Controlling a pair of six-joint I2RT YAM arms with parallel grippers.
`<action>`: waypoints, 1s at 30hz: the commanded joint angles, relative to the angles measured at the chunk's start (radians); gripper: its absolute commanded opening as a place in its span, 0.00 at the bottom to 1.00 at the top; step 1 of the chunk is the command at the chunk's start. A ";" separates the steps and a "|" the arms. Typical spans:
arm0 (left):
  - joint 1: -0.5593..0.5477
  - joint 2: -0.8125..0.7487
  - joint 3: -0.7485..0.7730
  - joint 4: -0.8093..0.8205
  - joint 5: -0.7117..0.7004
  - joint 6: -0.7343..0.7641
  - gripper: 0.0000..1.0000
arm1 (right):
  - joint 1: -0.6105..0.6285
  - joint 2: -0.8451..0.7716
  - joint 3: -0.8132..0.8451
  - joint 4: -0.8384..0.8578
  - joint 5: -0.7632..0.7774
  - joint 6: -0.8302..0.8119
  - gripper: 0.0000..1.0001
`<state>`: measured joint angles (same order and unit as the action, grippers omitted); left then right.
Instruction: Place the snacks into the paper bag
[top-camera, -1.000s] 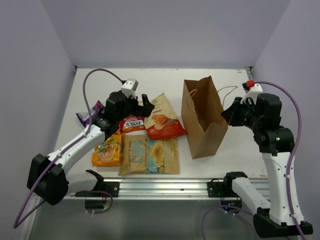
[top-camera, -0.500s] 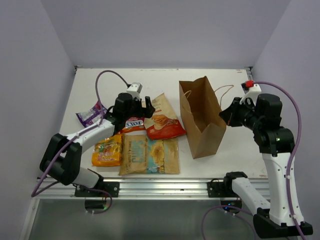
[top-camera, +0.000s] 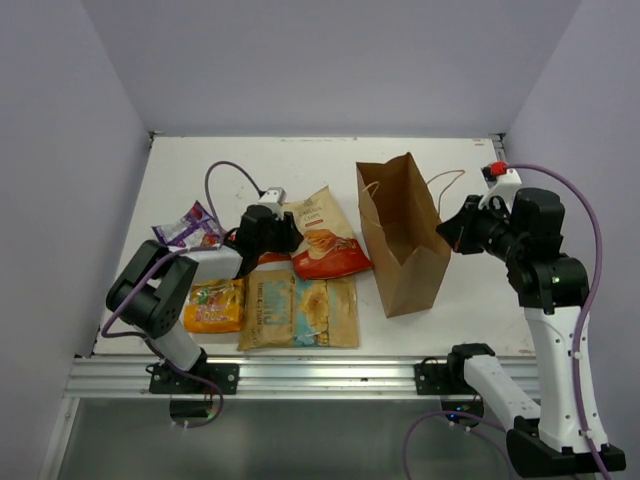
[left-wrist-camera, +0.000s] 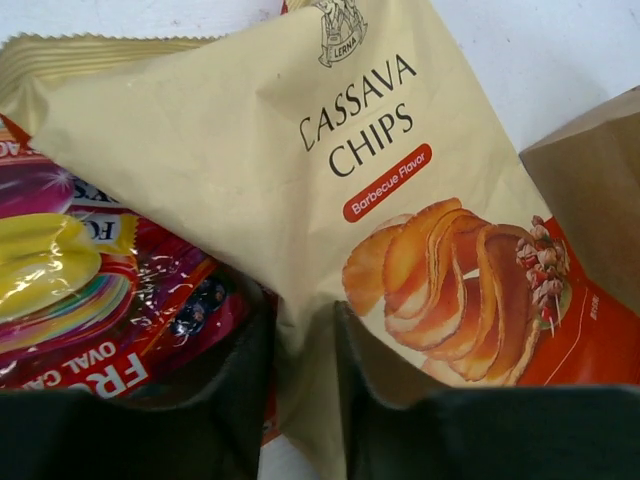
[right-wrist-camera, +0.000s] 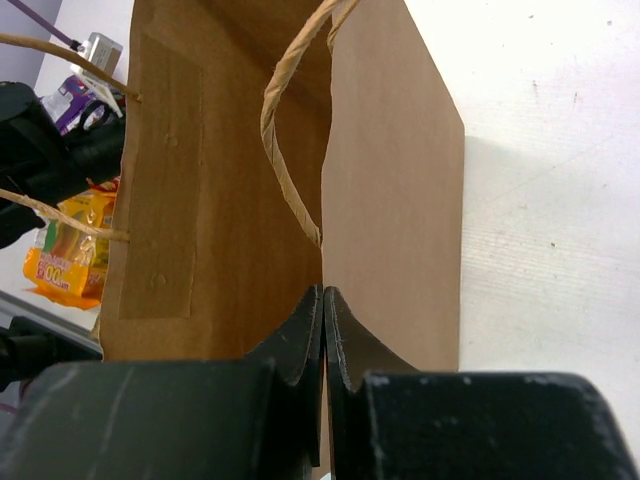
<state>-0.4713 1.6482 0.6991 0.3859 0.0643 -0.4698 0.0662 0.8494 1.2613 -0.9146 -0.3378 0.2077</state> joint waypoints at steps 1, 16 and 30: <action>0.007 0.048 -0.001 0.165 0.022 0.002 0.31 | 0.001 -0.007 -0.011 0.040 -0.036 -0.007 0.00; 0.000 -0.465 0.181 -0.083 -0.043 0.028 0.00 | 0.001 -0.016 -0.030 0.020 -0.035 -0.030 0.00; -0.230 -0.374 0.867 -0.278 -0.069 0.106 0.00 | 0.001 -0.032 -0.048 0.017 -0.043 -0.033 0.00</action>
<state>-0.6781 1.2266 1.4662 0.1253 0.0048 -0.3923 0.0662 0.8230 1.2201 -0.9016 -0.3580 0.1894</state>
